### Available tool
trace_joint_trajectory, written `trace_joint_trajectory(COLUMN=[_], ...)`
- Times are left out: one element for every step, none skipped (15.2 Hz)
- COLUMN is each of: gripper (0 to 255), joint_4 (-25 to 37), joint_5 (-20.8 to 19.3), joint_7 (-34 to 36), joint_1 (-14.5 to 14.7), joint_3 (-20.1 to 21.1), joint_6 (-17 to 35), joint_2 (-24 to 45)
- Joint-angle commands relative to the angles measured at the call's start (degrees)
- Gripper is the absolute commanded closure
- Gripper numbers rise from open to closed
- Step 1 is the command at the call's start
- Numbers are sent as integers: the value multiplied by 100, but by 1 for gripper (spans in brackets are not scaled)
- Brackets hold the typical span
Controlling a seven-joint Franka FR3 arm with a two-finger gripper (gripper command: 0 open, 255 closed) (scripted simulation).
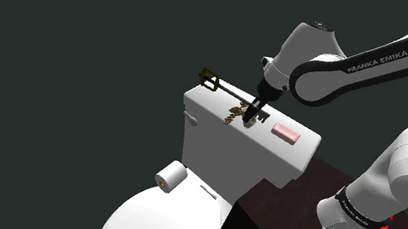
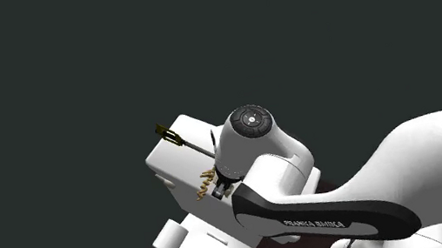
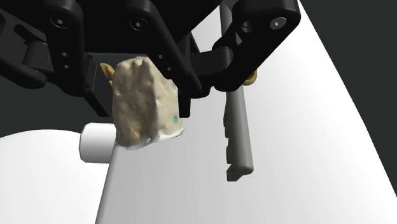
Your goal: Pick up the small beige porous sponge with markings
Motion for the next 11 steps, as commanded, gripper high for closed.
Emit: trace_joint_trajectory(gripper=[255,255,255,255,255,255,255,255,255,255,255], joint_4=[-4,-5,-5,-2,-3,-2,-4,-5,28,64,102], joint_5=[1,1,1,1,1,1,2,0,-7,-15,-22], joint_7=[1,1,1,1,1,1,3,-6,0,7,13], joint_1=[1,2,2,2,1,1,2,-1,-5,-9,-13], joint_3=[2,2,2,2,2,2,4,-4,-5,-6,-7], joint_6=[10,10,12,12,11,13,16,18,-86,-188,-289], joint_2=[8,7,9,12,11,14,14,16,-55,-121,-185])
